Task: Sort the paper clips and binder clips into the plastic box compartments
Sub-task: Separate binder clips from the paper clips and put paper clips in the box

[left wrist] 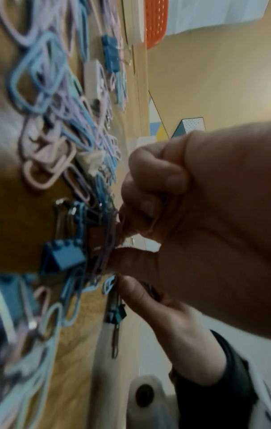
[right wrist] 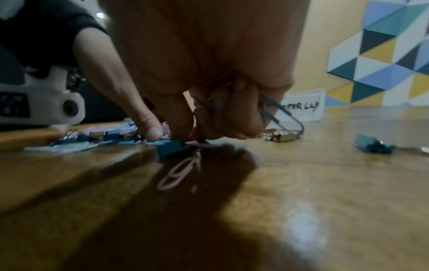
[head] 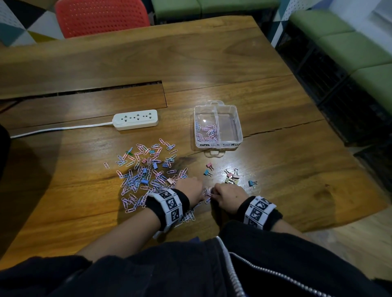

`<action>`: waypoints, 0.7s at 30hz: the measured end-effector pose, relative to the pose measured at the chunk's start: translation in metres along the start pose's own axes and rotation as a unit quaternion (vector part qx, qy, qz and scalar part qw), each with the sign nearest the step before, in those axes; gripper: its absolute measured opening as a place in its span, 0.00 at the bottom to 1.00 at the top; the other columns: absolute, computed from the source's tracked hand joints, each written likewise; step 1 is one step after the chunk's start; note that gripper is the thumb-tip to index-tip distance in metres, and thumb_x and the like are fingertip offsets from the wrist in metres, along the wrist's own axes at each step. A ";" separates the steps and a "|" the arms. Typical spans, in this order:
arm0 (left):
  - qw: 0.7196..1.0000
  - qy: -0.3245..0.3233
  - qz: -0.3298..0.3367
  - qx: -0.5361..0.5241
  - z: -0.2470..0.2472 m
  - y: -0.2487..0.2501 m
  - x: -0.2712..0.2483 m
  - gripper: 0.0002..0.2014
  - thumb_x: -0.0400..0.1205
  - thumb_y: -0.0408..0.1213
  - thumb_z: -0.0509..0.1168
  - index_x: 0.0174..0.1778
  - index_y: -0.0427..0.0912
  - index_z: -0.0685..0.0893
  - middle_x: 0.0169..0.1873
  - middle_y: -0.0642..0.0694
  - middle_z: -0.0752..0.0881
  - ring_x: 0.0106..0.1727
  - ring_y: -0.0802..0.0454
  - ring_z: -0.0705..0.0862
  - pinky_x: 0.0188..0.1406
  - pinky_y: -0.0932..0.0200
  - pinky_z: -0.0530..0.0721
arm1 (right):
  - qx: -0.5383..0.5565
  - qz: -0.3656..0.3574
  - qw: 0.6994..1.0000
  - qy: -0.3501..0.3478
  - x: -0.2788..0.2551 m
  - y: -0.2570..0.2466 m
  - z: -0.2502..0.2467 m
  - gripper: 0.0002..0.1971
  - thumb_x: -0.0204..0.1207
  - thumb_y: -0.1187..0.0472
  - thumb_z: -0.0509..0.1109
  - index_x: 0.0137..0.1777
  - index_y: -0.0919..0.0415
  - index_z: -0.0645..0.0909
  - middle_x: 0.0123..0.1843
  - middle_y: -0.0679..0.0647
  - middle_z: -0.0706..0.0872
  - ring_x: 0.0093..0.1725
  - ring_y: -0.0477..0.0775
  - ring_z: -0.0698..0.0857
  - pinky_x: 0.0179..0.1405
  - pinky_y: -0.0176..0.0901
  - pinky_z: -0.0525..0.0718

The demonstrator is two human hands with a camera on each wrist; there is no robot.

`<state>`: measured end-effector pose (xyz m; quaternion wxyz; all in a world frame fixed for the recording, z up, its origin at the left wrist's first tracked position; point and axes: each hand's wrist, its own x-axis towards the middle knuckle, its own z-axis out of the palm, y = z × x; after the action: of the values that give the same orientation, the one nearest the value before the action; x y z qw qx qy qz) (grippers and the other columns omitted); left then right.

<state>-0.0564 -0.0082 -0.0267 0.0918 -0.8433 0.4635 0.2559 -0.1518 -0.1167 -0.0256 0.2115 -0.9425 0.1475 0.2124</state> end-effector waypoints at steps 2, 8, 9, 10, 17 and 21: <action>1.000 -0.012 0.009 0.006 0.001 0.001 -0.002 0.21 0.83 0.50 0.55 0.64 0.37 0.74 0.60 0.40 0.80 0.59 0.42 0.82 0.56 0.47 0.83 | 0.070 0.026 0.997 -0.024 -0.001 0.002 -0.005 0.07 0.80 0.55 0.59 0.44 0.57 0.74 0.44 0.56 0.81 0.45 0.55 0.80 0.43 0.42 0.74; 0.976 0.004 0.001 -0.218 -0.008 -0.013 -0.012 0.15 0.86 0.43 0.49 0.39 0.43 0.74 0.37 0.46 0.78 0.41 0.47 0.77 0.44 0.56 0.77 | 0.328 0.036 0.944 0.012 0.015 0.002 -0.056 0.13 0.80 0.60 0.59 0.33 0.54 0.68 0.34 0.50 0.74 0.32 0.46 0.72 0.34 0.37 0.74; 0.957 0.007 -0.010 -0.290 -0.010 -0.018 -0.011 0.16 0.86 0.41 0.49 0.32 0.45 0.70 0.32 0.48 0.74 0.37 0.50 0.73 0.42 0.58 0.72 | 0.348 0.029 0.937 0.026 0.023 0.000 -0.068 0.13 0.80 0.62 0.58 0.33 0.54 0.68 0.33 0.49 0.73 0.29 0.45 0.70 0.29 0.35 0.71; 0.934 0.012 -0.022 -0.355 -0.014 -0.023 -0.010 0.18 0.86 0.39 0.48 0.29 0.46 0.66 0.29 0.50 0.70 0.33 0.52 0.70 0.39 0.59 0.69 | 0.361 0.027 0.931 0.034 0.032 -0.002 -0.080 0.13 0.81 0.62 0.57 0.33 0.54 0.67 0.32 0.48 0.72 0.27 0.45 0.67 0.24 0.33 0.69; 0.724 0.013 -0.128 -0.678 -0.061 -0.048 0.008 0.16 0.81 0.35 0.48 0.25 0.46 0.63 0.23 0.51 0.60 0.14 0.60 0.56 0.14 0.73 0.53 | 0.477 0.099 0.861 0.148 0.106 -0.019 -0.127 0.08 0.80 0.65 0.57 0.39 0.61 0.73 0.32 0.52 0.71 0.27 0.48 0.71 0.26 0.37 0.76; 0.719 0.013 -0.147 -0.679 -0.096 -0.051 0.030 0.16 0.82 0.36 0.49 0.26 0.46 0.65 0.22 0.51 0.62 0.11 0.60 0.58 0.12 0.77 0.53 | 0.486 0.129 0.855 0.131 0.122 -0.016 -0.119 0.06 0.78 0.68 0.60 0.50 0.67 0.78 0.37 0.54 0.77 0.31 0.48 0.75 0.31 0.37 0.75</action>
<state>0.0320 -0.0400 0.0358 -0.4755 -0.7403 0.0363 0.4739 0.0001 -0.1803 0.0206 0.5918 -0.7117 0.3782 0.0139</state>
